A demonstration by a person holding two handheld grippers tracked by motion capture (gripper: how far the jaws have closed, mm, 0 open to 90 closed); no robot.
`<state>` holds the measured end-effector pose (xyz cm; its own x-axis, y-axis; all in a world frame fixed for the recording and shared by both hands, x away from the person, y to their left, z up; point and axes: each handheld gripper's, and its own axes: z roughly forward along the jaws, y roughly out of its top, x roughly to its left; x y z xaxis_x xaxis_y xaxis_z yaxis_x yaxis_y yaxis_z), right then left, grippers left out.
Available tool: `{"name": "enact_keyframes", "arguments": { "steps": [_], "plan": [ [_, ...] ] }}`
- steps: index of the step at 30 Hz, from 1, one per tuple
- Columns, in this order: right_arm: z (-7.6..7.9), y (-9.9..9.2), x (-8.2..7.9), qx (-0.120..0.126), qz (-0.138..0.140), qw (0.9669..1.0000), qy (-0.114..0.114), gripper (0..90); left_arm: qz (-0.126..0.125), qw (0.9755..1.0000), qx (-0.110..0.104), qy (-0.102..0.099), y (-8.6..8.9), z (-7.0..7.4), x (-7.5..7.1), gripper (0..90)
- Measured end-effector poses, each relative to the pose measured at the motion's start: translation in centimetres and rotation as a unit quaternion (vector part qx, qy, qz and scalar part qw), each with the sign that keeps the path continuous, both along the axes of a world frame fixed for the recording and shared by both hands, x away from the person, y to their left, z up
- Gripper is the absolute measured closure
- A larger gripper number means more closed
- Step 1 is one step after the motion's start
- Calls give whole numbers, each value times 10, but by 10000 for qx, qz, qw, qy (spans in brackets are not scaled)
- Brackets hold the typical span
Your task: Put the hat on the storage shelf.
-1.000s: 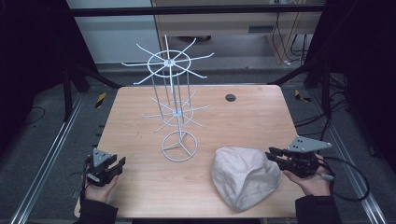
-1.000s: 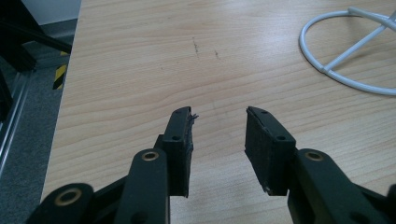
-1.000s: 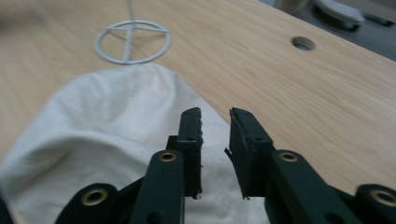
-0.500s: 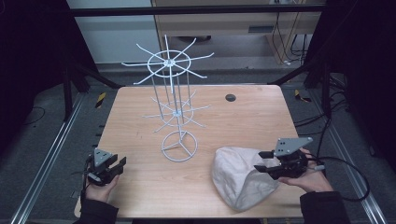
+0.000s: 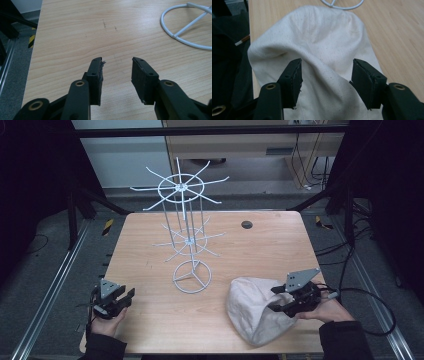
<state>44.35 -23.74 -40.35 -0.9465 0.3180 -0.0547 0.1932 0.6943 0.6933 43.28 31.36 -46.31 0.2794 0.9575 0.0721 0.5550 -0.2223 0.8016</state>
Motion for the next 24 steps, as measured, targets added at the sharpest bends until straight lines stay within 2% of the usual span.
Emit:
{"name": "enact_keyframes", "arguments": {
  "steps": [5, 6, 10, 19, 24],
  "plan": [
    [-9, 3, 5, -129, 104, 9998, 60, 461, 2, 10000, -6, 3, 0, 0, 0, 605],
    [-12, 3, 7, -154, 114, 9998, 89, 502, -3, 10000, 1, 5, 0, 0, 1, 606],
    [-15, 3, 9, -211, 143, 9995, 165, 566, -2, 10000, -8, -1, 0, 0, 0, 607],
    [-21, 8, 11, -614, 152, 9976, 282, 798, 2, 10000, -18, -7, 0, 0, 0, 610],
    [-22, 9, 12, -749, 144, 9965, 334, 862, -1, 10000, -4, -11, 1, 1, 0, 610]
  ]
}}
